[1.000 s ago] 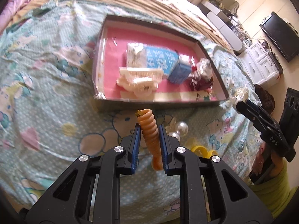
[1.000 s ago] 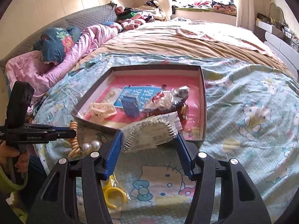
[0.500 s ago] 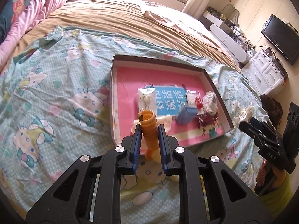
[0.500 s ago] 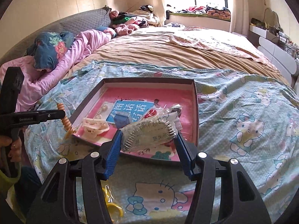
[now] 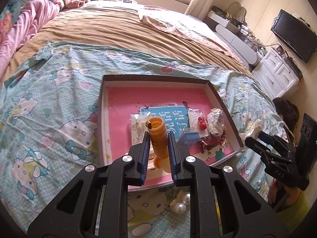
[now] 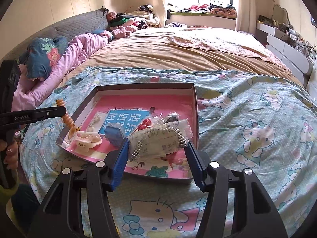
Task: Organize jewelry
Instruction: 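Lower the spiral tie into the tray and open the left tool while the right tool drops its bag there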
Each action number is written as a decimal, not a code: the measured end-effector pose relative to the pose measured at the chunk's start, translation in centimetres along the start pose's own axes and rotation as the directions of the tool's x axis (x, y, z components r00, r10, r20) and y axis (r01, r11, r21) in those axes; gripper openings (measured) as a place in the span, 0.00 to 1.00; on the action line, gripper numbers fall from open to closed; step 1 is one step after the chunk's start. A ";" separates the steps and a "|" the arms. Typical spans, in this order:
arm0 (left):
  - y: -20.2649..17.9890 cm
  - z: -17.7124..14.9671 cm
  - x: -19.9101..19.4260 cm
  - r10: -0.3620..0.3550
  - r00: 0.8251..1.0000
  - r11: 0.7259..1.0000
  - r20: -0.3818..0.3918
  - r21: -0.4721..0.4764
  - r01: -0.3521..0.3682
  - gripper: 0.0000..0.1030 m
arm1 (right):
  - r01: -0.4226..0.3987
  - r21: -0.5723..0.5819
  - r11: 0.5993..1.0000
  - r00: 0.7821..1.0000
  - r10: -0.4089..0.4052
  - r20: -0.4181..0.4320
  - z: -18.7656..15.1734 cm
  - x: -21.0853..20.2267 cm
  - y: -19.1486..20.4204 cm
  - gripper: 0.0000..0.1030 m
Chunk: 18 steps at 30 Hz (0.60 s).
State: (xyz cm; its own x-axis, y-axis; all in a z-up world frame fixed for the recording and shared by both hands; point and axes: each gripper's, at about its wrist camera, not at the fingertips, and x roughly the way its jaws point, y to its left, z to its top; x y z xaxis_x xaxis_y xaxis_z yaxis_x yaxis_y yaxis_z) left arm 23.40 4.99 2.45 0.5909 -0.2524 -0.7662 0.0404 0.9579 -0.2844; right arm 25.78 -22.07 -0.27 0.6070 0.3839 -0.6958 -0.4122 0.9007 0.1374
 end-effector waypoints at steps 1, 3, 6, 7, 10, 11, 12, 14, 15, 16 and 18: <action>-0.2 0.0 0.2 -0.004 1.000 1.000 -0.004 0.005 0.004 0.11 | 0.002 0.002 1.000 1.000 -0.002 -0.004 0.0 0.2 -0.1 0.53; -0.3 0.1 0.6 -0.006 1.000 1.000 -0.010 0.009 0.006 0.11 | 0.009 0.006 1.000 1.000 -0.009 -0.011 -0.1 0.5 -0.2 0.53; -0.4 0.1 1.5 -0.003 1.000 1.000 -0.022 0.009 0.003 0.11 | 0.029 0.002 1.000 0.999 -0.029 -0.031 -0.3 1.3 -0.3 0.53; -0.3 0.1 1.7 -0.001 1.000 1.000 -0.026 0.008 0.001 0.11 | 0.041 -0.003 0.999 0.998 -0.041 -0.041 -0.4 1.6 -0.2 0.54; 0.1 0.0 2.5 0.009 0.999 1.000 -0.044 0.000 -0.009 0.11 | 0.056 -0.016 0.998 0.995 -0.057 -0.076 -0.8 2.6 -0.1 0.54; 0.2 -0.1 2.6 0.012 0.999 1.000 -0.046 -0.002 -0.012 0.11 | 0.055 -0.015 0.998 0.995 -0.056 -0.087 -1.0 2.9 -0.1 0.54; 0.3 -0.1 2.8 0.014 0.999 1.000 -0.048 -0.005 -0.015 0.11 | 0.056 -0.013 0.998 0.994 -0.056 -0.095 -1.1 3.1 0.0 0.54; 0.5 -0.1 2.8 0.020 0.999 1.000 -0.045 -0.007 -0.021 0.11 | 0.053 -0.008 0.999 0.993 -0.053 -0.107 -1.3 3.4 0.0 0.55; 0.5 -0.1 2.7 0.023 0.999 1.000 -0.046 -0.007 -0.023 0.11 | 0.053 -0.005 0.999 0.992 -0.054 -0.113 -1.4 3.5 0.0 0.56; 0.6 -0.1 2.7 0.024 0.999 1.000 -0.046 -0.007 -0.024 0.11 | 0.055 -0.005 0.998 0.991 -0.055 -0.118 -1.5 3.6 0.0 0.56; 0.6 -0.1 2.7 0.027 0.999 1.000 -0.047 -0.009 -0.028 0.12 | 0.052 -0.002 0.999 0.991 -0.052 -0.127 -1.6 3.8 0.1 0.57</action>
State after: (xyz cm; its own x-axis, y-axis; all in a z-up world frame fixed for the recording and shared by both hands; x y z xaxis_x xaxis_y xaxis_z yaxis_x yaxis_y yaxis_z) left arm 24.91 4.91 0.12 0.5536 -0.2323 -0.7997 0.0164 0.9632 -0.2684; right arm 26.94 -20.88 -4.04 0.5367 0.3080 -0.7855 -0.3815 0.9190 0.0996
